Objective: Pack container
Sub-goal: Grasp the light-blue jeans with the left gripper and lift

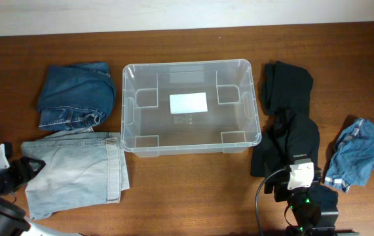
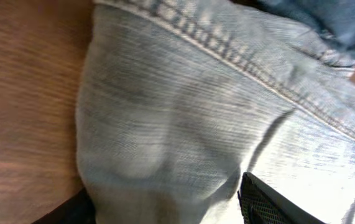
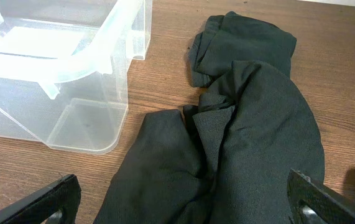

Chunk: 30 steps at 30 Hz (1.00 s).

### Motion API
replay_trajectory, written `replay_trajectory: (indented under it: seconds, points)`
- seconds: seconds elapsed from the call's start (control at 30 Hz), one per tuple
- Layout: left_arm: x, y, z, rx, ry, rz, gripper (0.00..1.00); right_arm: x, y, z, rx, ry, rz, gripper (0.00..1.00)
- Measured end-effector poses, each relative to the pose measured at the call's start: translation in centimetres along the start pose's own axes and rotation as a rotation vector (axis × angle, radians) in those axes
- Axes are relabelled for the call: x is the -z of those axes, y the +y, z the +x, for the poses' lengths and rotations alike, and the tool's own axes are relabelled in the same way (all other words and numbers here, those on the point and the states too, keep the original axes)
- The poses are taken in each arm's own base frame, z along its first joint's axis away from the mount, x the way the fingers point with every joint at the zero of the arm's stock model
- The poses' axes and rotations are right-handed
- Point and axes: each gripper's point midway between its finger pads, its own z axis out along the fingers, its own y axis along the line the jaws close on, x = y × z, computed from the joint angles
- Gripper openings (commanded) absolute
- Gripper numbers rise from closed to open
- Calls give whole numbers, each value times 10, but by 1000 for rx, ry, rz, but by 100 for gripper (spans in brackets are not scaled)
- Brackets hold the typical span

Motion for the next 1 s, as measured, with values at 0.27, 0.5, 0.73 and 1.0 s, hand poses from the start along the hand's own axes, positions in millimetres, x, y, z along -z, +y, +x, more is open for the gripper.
replay_trajectory:
  seconds: [0.27,0.5,0.73,1.0]
  points:
    - [-8,-10,7,-6,-30,67,11,0,0,0,0,0,0,99]
    - [-12,-16,19,116,12,99,1,0,0,0,0,0,0,99]
    - [14,-53,6,216,0,243,1,0,0,0,0,1,0,99]
    - [147,-136,-74,44,-334,198,1,0,0,0,0,0,0,98]
